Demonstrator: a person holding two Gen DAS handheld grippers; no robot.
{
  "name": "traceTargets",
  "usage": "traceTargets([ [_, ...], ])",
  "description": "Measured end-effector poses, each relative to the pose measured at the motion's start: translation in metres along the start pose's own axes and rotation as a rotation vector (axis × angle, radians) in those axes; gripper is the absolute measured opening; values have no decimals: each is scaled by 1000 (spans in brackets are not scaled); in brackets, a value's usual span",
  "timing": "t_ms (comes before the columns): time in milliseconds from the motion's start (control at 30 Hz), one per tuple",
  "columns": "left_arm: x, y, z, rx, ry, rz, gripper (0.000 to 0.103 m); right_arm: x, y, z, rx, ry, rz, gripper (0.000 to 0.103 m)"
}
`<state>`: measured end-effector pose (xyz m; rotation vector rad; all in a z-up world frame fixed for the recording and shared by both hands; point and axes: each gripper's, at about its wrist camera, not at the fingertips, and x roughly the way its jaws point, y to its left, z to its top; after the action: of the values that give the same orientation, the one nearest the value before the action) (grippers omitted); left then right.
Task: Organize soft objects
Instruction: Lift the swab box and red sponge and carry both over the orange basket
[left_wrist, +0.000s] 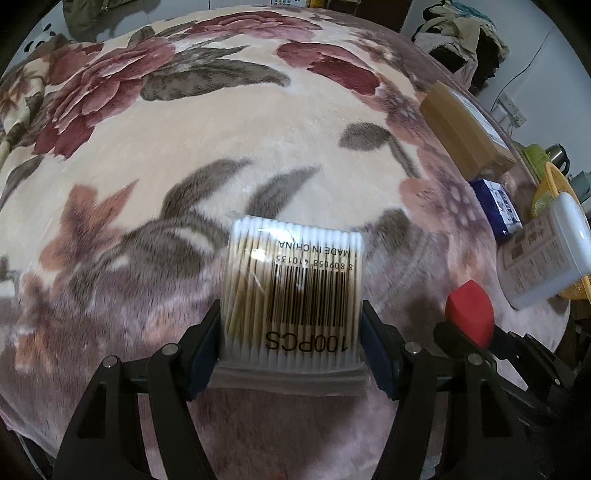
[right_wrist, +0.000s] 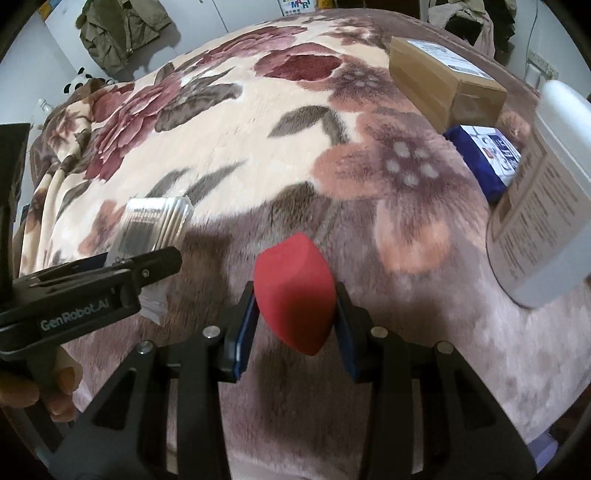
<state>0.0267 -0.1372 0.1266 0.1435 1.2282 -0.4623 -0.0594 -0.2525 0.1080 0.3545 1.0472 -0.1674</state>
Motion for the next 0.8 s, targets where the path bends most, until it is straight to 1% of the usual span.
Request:
traceTargets([
  [167, -16, -7, -10, 8, -10, -1, 71, -14, 0, -8, 2, -9, -2, 39],
  [467, -43, -26, -15, 33, -43, -12, 71, -47, -6, -11, 1, -68, -1, 39],
  [800, -71, -72, -5, 79, -91, -41, 71, -89, -26, -2, 21, -154, -2, 39],
])
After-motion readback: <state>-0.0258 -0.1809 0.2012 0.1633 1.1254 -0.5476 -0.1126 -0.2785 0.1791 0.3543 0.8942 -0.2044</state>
